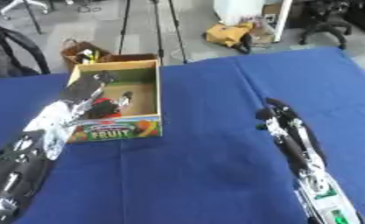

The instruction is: Pick up objects on the table and place them in the box.

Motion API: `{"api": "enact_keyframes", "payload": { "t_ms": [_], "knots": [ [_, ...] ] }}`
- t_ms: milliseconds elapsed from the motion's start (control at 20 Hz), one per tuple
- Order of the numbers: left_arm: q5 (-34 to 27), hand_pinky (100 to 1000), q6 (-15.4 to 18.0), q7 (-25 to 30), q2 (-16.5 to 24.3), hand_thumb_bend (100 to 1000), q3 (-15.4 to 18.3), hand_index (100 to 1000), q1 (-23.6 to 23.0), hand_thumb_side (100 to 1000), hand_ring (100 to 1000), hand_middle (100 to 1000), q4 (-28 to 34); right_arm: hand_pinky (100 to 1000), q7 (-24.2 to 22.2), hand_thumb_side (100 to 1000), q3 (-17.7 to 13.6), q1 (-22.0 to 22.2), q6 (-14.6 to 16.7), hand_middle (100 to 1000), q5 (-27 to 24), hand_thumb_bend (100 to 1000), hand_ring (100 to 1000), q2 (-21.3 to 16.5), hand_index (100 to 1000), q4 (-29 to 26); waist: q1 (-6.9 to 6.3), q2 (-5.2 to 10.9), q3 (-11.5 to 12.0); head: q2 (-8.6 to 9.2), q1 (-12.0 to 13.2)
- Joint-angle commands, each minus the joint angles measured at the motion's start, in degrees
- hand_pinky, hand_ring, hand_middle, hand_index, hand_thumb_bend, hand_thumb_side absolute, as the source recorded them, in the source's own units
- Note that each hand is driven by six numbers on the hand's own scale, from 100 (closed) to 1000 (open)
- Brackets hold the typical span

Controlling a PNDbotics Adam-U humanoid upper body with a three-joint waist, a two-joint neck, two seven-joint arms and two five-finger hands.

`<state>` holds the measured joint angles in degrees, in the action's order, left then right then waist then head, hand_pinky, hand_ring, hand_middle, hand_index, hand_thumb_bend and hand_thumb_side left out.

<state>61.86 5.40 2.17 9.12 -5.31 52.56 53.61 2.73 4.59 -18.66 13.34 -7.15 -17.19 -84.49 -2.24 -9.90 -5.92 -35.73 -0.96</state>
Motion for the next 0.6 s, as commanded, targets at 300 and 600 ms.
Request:
{"api": "enact_keyframes", "payload": {
  "t_ms": [300,600],
  "knots": [
    [-38.26,719,0.16,-2.81,5.73,202,-1.46,874,-7.46,1000,640,721,23.02,650,0.27,646,-0.66,-0.4,0.2,657,-0.26,214,743,-0.32,892,-0.51,0.4,1.27,1.96,0.22,-1.16],
    [-61.2,687,-2.81,0.97,8.91,261,-0.31,871,-17.88,1000,603,685,34.04,650,0.28,646,-0.71,-0.43,0.21,657,-0.1,216,743,-0.53,892,-0.59,0.42,1.16,2.99,0.18,-1.88]
  ]
}}
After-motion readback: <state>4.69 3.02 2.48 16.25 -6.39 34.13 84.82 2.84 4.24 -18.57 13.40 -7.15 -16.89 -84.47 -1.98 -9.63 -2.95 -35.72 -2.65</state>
